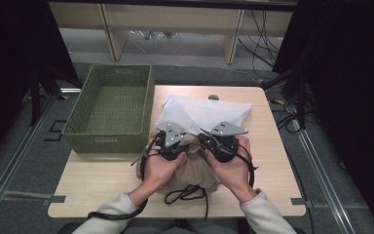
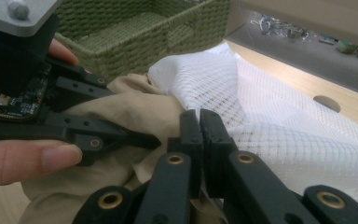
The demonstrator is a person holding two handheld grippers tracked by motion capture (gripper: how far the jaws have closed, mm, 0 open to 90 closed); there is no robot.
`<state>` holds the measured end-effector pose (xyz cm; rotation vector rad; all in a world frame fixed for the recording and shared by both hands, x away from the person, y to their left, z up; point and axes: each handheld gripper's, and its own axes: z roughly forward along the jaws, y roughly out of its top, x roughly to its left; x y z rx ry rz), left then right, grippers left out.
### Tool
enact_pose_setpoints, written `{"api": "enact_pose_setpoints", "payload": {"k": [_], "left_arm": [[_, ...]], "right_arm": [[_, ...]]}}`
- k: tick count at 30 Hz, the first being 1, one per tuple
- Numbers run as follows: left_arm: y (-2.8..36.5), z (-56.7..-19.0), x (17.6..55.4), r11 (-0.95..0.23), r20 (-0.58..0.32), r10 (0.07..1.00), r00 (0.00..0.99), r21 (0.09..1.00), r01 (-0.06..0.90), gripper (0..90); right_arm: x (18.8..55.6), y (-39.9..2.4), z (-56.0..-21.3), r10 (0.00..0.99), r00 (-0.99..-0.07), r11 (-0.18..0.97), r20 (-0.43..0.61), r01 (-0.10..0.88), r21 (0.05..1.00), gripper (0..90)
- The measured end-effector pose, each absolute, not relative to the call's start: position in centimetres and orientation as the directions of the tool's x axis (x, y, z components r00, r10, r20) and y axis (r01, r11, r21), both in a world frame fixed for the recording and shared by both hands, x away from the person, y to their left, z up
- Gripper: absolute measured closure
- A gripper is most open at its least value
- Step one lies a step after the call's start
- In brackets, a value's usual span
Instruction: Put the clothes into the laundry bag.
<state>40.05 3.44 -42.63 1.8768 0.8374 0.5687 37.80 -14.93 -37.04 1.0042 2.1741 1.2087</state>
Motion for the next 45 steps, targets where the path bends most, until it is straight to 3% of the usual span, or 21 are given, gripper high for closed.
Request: {"api": "enact_pose_setpoints", "payload": {"k": [8, 15, 19, 24, 27, 29, 38, 45], "left_arm": [[2.9, -41.6, 39.4, -0.252, 0.017, 0.748, 0.663, 0.932, 0.261, 83.7], [1.7, -44.3, 40.8, -0.284, 0.006, 0.745, 0.667, 0.907, 0.31, 81.0], [1.3, -45.3, 40.9, -0.321, 0.028, 0.704, 0.71, 0.904, 0.282, 70.0], [1.8, -44.9, 40.1, -0.343, 0.052, 0.657, 0.752, 0.909, 0.237, 44.7], [2.8, -44.0, 38.9, -0.3, -0.007, 0.634, 0.774, 0.919, 0.254, 33.3], [3.8, -43.2, 38.1, -0.3, 0.002, 0.618, 0.786, 0.925, 0.234, 27.9], [9.8, -42.4, 37.1, -0.252, -0.024, 0.68, 0.733, 0.931, 0.264, 23.6], [10.0, -43.6, 38.0, -0.318, -0.011, 0.671, 0.742, 0.899, 0.301, 17.6]], "right_arm": [[37.1, -15.4, -35.6, 0.776, -0.629, 0.327, -0.052, 0.33, 0.885, 89.7], [37.4, -15.5, -37.3, 0.778, -0.628, 0.345, -0.026, 0.393, 0.852, 89.6], [37.7, -15.7, -37.9, 0.777, -0.629, 0.358, -0.029, 0.403, 0.843, 89.6], [37.7, -15.9, -38.2, 0.789, -0.614, 0.346, -0.016, 0.422, 0.838, 89.6], [37.8, -16.1, -38.3, 0.781, -0.623, 0.361, -0.033, 0.408, 0.838, 89.6], [37.6, -16.0, -38.3, 0.794, -0.607, 0.337, -0.003, 0.436, 0.835, 89.6], [37.8, -16.2, -38.2, 0.789, -0.614, 0.348, -0.019, 0.422, 0.837, 89.5], [37.9, -16.1, -38.3, 0.794, -0.607, 0.346, -0.016, 0.43, 0.834, 89.5]]}}
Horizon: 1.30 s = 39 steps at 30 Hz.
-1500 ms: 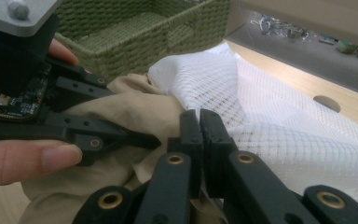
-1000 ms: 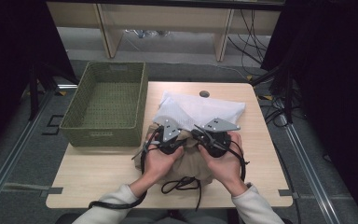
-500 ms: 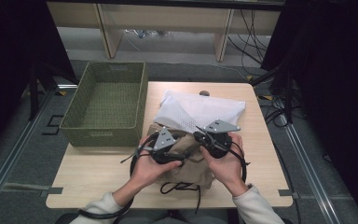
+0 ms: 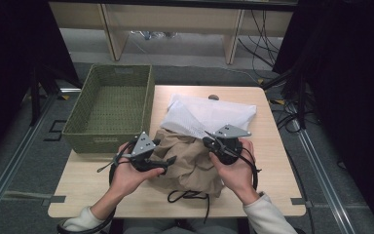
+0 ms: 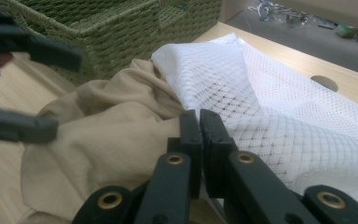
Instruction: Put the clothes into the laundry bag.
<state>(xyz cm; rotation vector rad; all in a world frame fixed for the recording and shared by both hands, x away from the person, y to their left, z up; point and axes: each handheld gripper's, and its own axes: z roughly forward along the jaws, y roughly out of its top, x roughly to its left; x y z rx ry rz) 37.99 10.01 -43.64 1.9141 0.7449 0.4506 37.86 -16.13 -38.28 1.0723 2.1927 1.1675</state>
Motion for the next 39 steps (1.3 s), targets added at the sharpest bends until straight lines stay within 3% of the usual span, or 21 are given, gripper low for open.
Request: {"api": "enact_pose_setpoints", "payload": {"k": [12, 18, 21, 27, 30, 35, 39], "left_arm": [[6.1, -47.3, 38.6, -0.403, -0.072, 0.594, 0.802, 0.836, 0.373, 15.6], [4.3, -48.6, 38.0, -0.475, -0.049, 0.577, 0.815, 0.792, 0.384, 20.5], [3.7, -49.1, 37.9, -0.492, -0.051, 0.577, 0.815, 0.776, 0.396, 31.4], [2.6, -49.3, 37.8, -0.539, -0.007, 0.574, 0.819, 0.75, 0.383, 63.7], [2.3, -49.2, 38.1, -0.499, -0.045, 0.595, 0.802, 0.762, 0.413, 76.7], [2.3, -47.7, 38.6, -0.334, -0.168, 0.621, 0.765, 0.827, 0.452, 82.3], [2.1, -46.2, 38.9, -0.281, -0.174, 0.632, 0.755, 0.857, 0.432, 83.1]], "right_arm": [[38.2, -16.1, -38.6, 0.779, -0.626, 0.373, -0.036, 0.416, 0.829, 89.5], [38.1, -15.9, -38.6, 0.778, -0.628, 0.374, -0.029, 0.424, 0.825, 89.5], [38.0, -15.9, -38.7, 0.776, -0.63, 0.378, -0.032, 0.423, 0.823, 89.5], [38.0, -15.7, -38.7, 0.774, -0.633, 0.382, -0.031, 0.427, 0.819, 89.5], [37.8, -15.5, -38.7, 0.772, -0.635, 0.381, -0.024, 0.432, 0.817, 89.5], [37.6, -15.3, -38.5, 0.769, -0.639, 0.381, -0.029, 0.421, 0.823, 89.5], [37.4, -15.3, -38.1, 0.765, -0.643, 0.383, -0.04, 0.404, 0.831, 89.5]]}}
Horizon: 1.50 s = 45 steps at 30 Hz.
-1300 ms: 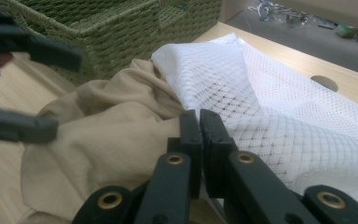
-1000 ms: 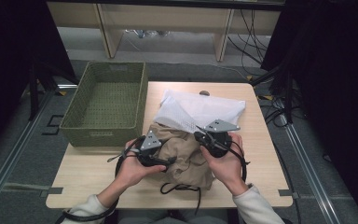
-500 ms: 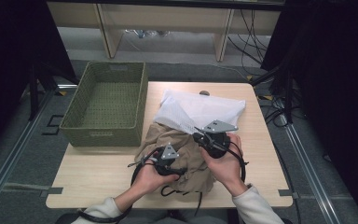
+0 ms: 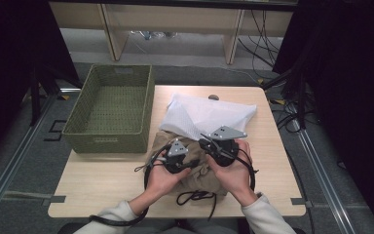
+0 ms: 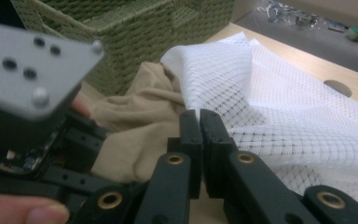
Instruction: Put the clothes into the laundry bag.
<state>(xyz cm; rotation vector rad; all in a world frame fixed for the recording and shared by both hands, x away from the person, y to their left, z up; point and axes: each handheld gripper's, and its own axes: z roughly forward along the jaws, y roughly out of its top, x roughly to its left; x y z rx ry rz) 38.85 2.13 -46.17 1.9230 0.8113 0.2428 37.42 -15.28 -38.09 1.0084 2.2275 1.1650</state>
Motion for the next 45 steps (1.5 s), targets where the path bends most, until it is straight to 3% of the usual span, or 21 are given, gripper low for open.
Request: {"api": "enact_pose_setpoints", "payload": {"k": [14, 20, 22, 30, 33, 41, 45], "left_arm": [[2.4, -42.9, 39.7, -0.137, -0.157, 0.687, 0.71, 0.931, 0.339, 83.1], [1.7, -44.6, 40.6, -0.202, -0.096, 0.709, 0.699, 0.922, 0.331, 79.9], [1.5, -45.8, 41.4, -0.197, -0.131, 0.708, 0.694, 0.907, 0.372, 78.2], [0.9, -46.8, 41.9, -0.25, -0.109, 0.696, 0.71, 0.889, 0.383, 57.6], [1.6, -46.1, 41.0, -0.274, -0.105, 0.676, 0.729, 0.883, 0.381, 41.2], [6.6, -43.9, 37.5, -0.307, -0.051, 0.663, 0.747, 0.892, 0.333, 27.9], [9.3, -44.3, 36.4, -0.32, -0.046, 0.686, 0.726, 0.877, 0.358, 24.5]], "right_arm": [[36.6, -15.6, -36.5, 0.759, -0.65, 0.338, -0.032, 0.351, 0.873, 89.6], [36.6, -15.7, -36.4, 0.764, -0.645, 0.32, -0.015, 0.359, 0.877, 89.5], [36.8, -15.9, -36.6, 0.764, -0.644, 0.335, -0.027, 0.361, 0.87, 89.5], [37.4, -16.1, -37.5, 0.777, -0.629, 0.336, -0.007, 0.406, 0.85, 89.5], [37.6, -16.2, -37.7, 0.778, -0.628, 0.344, -0.013, 0.408, 0.846, 89.5], [37.6, -16.3, -37.6, 0.78, -0.626, 0.34, -0.016, 0.402, 0.85, 89.5], [37.6, -16.2, -37.6, 0.782, -0.623, 0.339, -0.017, 0.402, 0.851, 89.5]]}}
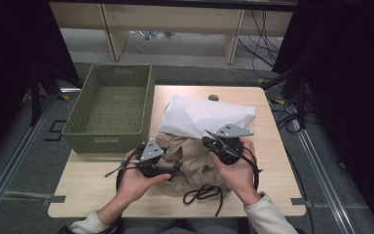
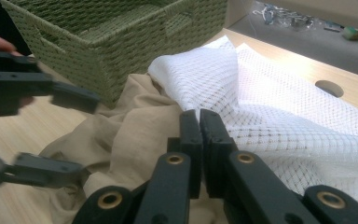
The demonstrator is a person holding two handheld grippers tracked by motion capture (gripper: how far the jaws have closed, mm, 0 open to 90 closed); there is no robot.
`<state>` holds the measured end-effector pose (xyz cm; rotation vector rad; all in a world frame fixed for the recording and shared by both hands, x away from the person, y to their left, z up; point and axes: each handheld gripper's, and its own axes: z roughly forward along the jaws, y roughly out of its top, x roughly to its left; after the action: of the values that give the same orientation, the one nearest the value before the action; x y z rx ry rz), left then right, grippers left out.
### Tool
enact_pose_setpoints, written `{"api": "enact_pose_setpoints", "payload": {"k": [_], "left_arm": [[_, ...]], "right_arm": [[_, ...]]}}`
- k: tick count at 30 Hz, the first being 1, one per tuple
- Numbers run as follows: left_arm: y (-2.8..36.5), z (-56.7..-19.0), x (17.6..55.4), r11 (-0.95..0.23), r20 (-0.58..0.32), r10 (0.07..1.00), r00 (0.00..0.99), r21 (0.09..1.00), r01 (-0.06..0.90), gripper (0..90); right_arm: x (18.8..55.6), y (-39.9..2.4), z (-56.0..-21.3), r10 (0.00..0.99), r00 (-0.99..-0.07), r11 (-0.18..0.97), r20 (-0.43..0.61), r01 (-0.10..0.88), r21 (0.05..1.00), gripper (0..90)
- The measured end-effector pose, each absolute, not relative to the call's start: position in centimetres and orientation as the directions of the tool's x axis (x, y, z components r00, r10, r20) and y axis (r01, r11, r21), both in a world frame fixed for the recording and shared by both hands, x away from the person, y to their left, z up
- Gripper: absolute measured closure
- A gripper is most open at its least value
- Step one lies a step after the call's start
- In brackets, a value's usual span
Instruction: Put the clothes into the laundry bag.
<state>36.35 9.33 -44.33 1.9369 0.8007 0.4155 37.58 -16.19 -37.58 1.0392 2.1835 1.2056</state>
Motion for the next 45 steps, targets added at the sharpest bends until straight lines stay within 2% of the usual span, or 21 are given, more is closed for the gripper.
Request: {"api": "enact_pose_setpoints", "payload": {"k": [5, 11, 13, 17, 20, 21, 23, 25, 26, 29, 30, 35, 38, 42, 45], "left_arm": [[11.8, -45.8, 36.1, -0.329, -0.064, 0.715, 0.696, 0.848, 0.416, 23.1], [12.8, -47.8, 36.8, -0.373, -0.055, 0.725, 0.687, 0.806, 0.459, 21.1], [12.6, -48.7, 36.8, -0.378, -0.079, 0.723, 0.686, 0.786, 0.489, 21.7], [11.8, -50.1, 37.0, -0.402, -0.124, 0.707, 0.696, 0.739, 0.541, 30.3], [11.4, -50.7, 37.4, -0.439, -0.1, 0.697, 0.71, 0.723, 0.533, 40.5], [11.4, -50.8, 37.7, -0.452, -0.089, 0.691, 0.717, 0.721, 0.525, 44.5], [11.2, -50.8, 37.8, -0.421, -0.124, 0.706, 0.697, 0.718, 0.554, 52.5], [11.2, -50.7, 38.0, -0.424, -0.127, 0.7, 0.703, 0.718, 0.552, 64.5], [11.2, -50.5, 38.1, -0.411, -0.132, 0.717, 0.684, 0.712, 0.569, 70.1], [11.2, -50.1, 38.3, -0.374, -0.156, 0.719, 0.677, 0.735, 0.566, 81.2], [11.3, -49.8, 38.4, -0.351, -0.18, 0.715, 0.675, 0.743, 0.57, 82.8], [11.2, -48.5, 38.2, -0.267, -0.218, 0.71, 0.67, 0.797, 0.542, 84.6], [11.0, -47.5, 38.0, -0.254, -0.204, 0.703, 0.681, 0.823, 0.508, 84.9], [10.0, -46.0, 37.9, -0.202, -0.244, 0.673, 0.699, 0.847, 0.491, 85.0], [8.9, -44.8, 37.6, -0.195, -0.226, 0.657, 0.72, 0.87, 0.452, 85.0]], "right_arm": [[37.6, -16.2, -37.5, 0.778, -0.628, 0.348, -0.02, 0.404, 0.846, 89.5], [37.6, -16.2, -37.6, 0.78, -0.625, 0.352, -0.027, 0.404, 0.844, 89.5], [37.6, -16.2, -37.6, 0.78, -0.626, 0.349, -0.02, 0.408, 0.844, 89.5], [37.6, -16.0, -37.8, 0.783, -0.621, 0.338, 0.001, 0.428, 0.838, 89.5], [37.6, -15.9, -37.9, 0.781, -0.624, 0.348, -0.007, 0.426, 0.835, 89.5], [37.8, -15.9, -37.9, 0.774, -0.633, 0.361, -0.021, 0.414, 0.835, 89.5], [37.7, -15.8, -38.1, 0.781, -0.625, 0.349, -0.006, 0.428, 0.834, 89.5], [37.7, -15.7, -38.2, 0.777, -0.629, 0.351, 0.004, 0.438, 0.828, 89.5], [37.8, -15.7, -38.3, 0.768, -0.641, 0.368, -0.021, 0.413, 0.833, 89.5], [37.8, -15.5, -38.3, 0.765, -0.644, 0.369, -0.02, 0.412, 0.833, 89.6], [37.6, -15.3, -38.3, 0.777, -0.629, 0.342, 0.012, 0.439, 0.831, 89.6], [37.8, -15.2, -38.2, 0.763, -0.646, 0.364, -0.012, 0.414, 0.834, 89.6], [37.7, -15.1, -38.0, 0.77, -0.638, 0.353, -0.009, 0.413, 0.84, 89.7], [37.7, -14.7, -38.0, 0.762, -0.648, 0.356, -0.012, 0.404, 0.843, 89.6], [37.6, -14.4, -37.9, 0.759, -0.652, 0.356, -0.013, 0.398, 0.845, 89.7]]}}
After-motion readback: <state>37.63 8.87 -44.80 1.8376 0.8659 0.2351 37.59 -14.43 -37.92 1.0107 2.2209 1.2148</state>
